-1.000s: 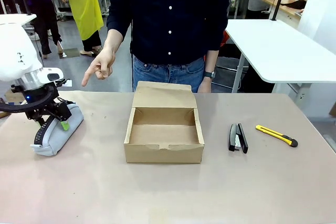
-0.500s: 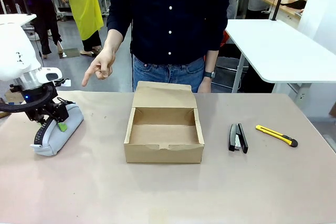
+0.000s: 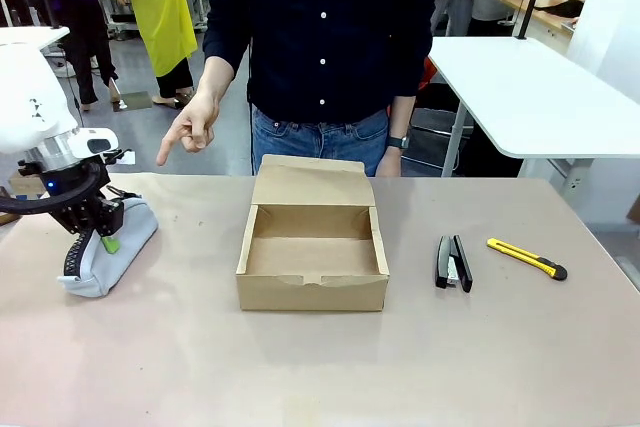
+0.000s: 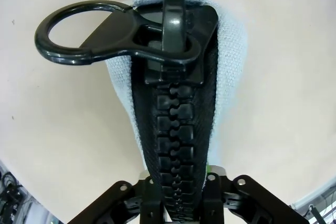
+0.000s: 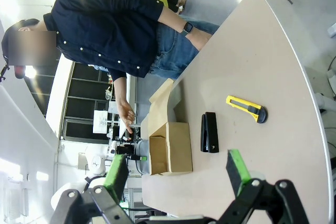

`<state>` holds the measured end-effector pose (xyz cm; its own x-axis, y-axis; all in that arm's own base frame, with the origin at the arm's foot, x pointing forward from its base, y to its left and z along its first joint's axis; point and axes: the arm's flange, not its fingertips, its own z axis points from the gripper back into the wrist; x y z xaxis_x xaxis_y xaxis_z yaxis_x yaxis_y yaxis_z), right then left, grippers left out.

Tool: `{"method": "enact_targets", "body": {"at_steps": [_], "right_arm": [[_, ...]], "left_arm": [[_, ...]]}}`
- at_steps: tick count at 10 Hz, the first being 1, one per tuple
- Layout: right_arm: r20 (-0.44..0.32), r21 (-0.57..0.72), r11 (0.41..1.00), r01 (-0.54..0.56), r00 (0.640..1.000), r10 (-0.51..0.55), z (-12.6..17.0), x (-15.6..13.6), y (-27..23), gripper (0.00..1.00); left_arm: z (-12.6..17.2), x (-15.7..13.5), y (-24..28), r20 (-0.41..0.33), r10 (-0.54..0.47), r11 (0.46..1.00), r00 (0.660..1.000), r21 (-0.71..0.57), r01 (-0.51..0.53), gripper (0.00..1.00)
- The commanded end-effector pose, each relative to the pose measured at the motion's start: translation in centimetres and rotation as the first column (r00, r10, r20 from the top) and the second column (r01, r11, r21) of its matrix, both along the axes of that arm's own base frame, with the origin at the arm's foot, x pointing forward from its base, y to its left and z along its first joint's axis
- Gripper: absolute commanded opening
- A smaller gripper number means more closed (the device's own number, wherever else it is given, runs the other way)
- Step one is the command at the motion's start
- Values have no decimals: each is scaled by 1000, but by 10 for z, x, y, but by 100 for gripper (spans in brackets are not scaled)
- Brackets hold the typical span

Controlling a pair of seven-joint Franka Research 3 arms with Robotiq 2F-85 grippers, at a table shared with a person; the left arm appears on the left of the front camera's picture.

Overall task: Pack the item into the box.
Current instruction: Pick up the item indicated by the person and place it inside the Mailer Box.

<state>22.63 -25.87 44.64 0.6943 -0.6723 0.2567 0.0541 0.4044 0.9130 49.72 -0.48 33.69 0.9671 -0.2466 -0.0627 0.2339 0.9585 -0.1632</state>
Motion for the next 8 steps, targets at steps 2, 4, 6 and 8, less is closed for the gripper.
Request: {"method": "enact_targets", "body": {"at_steps": [2, 4, 6, 8], "right_arm": [[37, -3, 1000, -2, 999, 2, 0, 2, -1, 100], [37, -3, 1000, -2, 999, 2, 0, 2, -1, 100], [37, -3, 1000, -2, 999, 2, 0, 2, -1, 100], [37, -3, 1000, -2, 999, 2, 0, 2, -1, 100]], "left_arm": [[-1, -5, 0, -6, -27, 1000, 1000, 6, 27, 0], [0, -5, -1, -5, -36, 999, 999, 13, 36, 0], [14, -8, 0, -9, -56, 998, 998, 42, 56, 0], [77, -29, 8, -13, -179, 983, 984, 28, 180, 0]]}}
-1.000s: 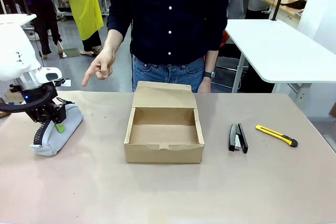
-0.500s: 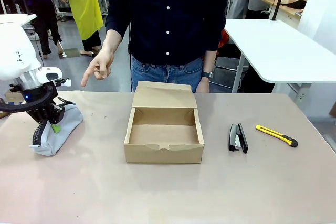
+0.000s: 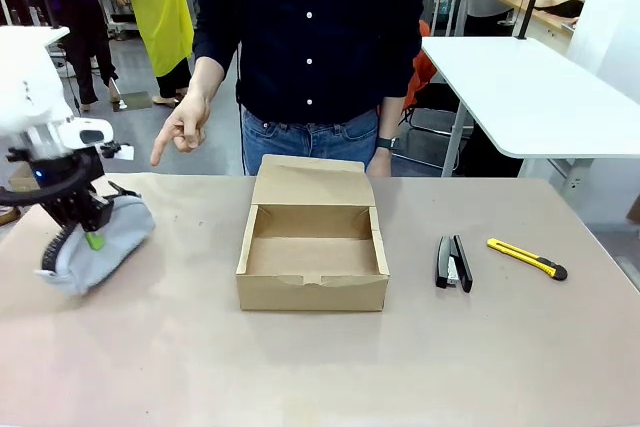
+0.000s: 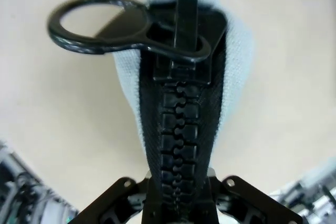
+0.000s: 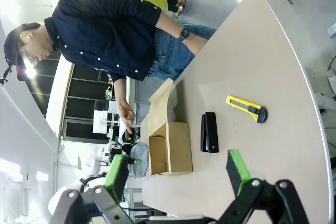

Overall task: Pack the item into the box.
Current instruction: Pick up the item indicated by the person and place it inside the Mailer Box.

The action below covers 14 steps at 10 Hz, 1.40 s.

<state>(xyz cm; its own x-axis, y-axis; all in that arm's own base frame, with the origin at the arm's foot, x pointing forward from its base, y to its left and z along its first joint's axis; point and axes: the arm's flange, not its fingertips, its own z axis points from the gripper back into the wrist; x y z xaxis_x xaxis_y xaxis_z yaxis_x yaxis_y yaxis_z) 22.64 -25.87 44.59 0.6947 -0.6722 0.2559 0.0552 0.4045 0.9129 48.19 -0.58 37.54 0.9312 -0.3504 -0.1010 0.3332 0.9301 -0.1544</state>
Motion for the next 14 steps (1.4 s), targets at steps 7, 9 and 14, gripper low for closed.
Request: {"method": "enact_targets", "body": {"at_steps": [7, 9, 14], "right_arm": [[38, -3, 1000, -2, 999, 2, 1, 2, -1, 100], [38, -3, 1000, -2, 999, 2, 1, 2, -1, 100], [38, -3, 1000, -2, 999, 2, 1, 2, -1, 100]], "left_arm": [[158, -81, 16, 152, -153, 988, 976, -5, 156, 0], [158, -81, 16, 152, -153, 988, 976, -5, 156, 0], [145, -94, 4, 212, -288, 949, 934, -63, 308, 7]]}}
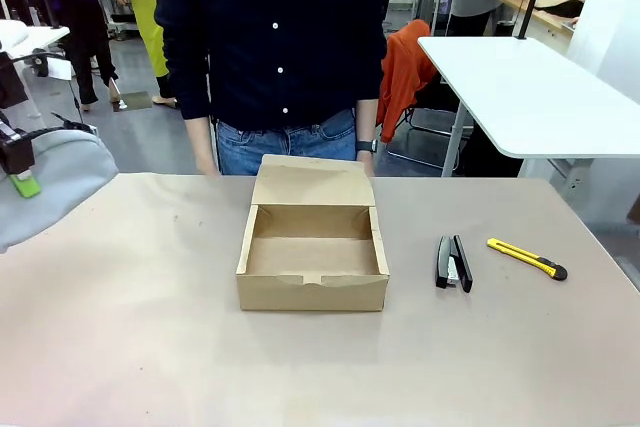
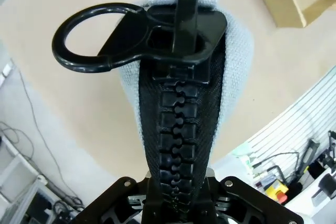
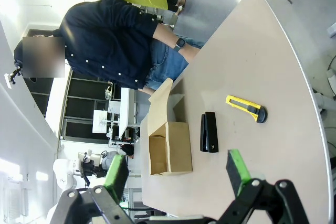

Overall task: Pack the item into the box.
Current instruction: Pick up the item indicated by the person and place it inside the Mailer Box.

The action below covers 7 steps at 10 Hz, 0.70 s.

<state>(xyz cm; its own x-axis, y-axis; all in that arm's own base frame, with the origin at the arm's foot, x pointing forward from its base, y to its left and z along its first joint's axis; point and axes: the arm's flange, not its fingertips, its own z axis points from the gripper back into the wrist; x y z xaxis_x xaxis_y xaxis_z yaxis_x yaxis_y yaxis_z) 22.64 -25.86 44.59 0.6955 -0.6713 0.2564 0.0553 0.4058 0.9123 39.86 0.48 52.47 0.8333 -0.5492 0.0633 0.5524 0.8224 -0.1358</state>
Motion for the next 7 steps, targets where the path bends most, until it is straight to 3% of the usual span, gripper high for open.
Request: {"method": "enact_targets", "body": {"at_steps": [1, 3, 4, 7], "right_arm": [[39, -2, 1000, -1, 999, 1, 1, 2, -1, 100], [39, -2, 1000, -1, 999, 1, 1, 2, -1, 100], [39, -2, 1000, -1, 999, 1, 1, 2, -1, 100], [39, -2, 1000, -1, 999, 1, 1, 2, -1, 100]], "left_arm": [[1, -21, -36, 66, -208, 978, 976, -9, 209, 7], [10, -36, -101, 95, -445, 895, 891, 63, 441, 7], [13, -34, -141, 103, -516, 855, 851, 125, 503, 7], [17, 0, -284, 124, -736, 662, 665, 333, 671, 7]]}}
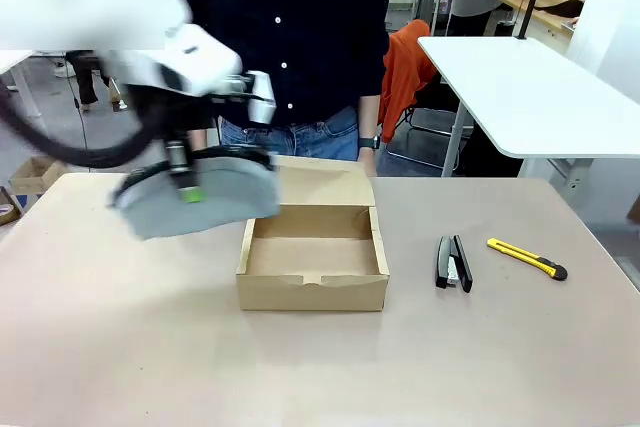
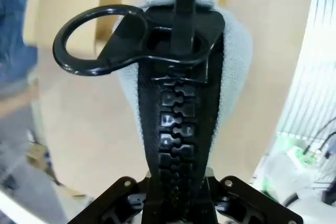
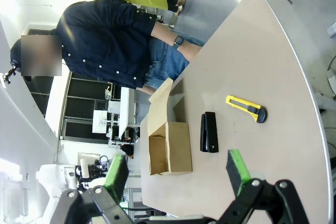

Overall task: Pack the item into the box.
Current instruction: Pick up the item indicated by the person and place it inside the Mailer Box.

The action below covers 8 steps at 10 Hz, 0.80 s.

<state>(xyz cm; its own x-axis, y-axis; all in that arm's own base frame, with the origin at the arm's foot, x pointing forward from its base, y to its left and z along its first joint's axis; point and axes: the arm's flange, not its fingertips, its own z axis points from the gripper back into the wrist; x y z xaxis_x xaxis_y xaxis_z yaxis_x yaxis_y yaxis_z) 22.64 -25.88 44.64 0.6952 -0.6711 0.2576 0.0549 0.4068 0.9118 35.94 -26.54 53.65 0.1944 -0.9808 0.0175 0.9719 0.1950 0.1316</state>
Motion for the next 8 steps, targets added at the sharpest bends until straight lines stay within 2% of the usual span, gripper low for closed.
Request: {"method": "enact_targets", "body": {"at_steps": [1, 2, 3, 4, 5, 6, 7, 8], "right_arm": [[38, -1, 1000, -2, 999, 2, 0, 2, -1, 100], [38, -1, 1000, -2, 999, 2, 0, 2, -1, 100], [38, -1, 1000, -2, 999, 2, 0, 2, -1, 100], [38, -1, 1000, -2, 999, 2, 0, 2, -1, 100], [38, -1, 1000, -2, 999, 2, 0, 2, -1, 100], [38, -1, 1000, -2, 999, 2, 0, 2, -1, 100], [38, -1, 1000, -2, 999, 2, 0, 2, -1, 100], [38, -1, 1000, -2, 999, 2, 0, 2, -1, 100]], "left_arm": [[3, 49, -52, 101, -112, 991, 989, 86, 104, 7], [-2, 56, -84, 129, -176, 978, 976, 131, 159, 7], [-10, 64, -113, 123, -258, 958, 958, 164, 237, 7], [-20, 69, -131, 103, -296, 946, 950, 166, 277, 7], [-32, 74, -143, 95, -305, 938, 948, 200, 282, 7], [-39, 78, -151, 31, -238, 945, 971, 238, 224, 7], [-33, 68, -139, 101, -296, 947, 950, 161, 278, 7], [-33, 68, -139, 101, -296, 947, 950, 161, 278, 7]]}}
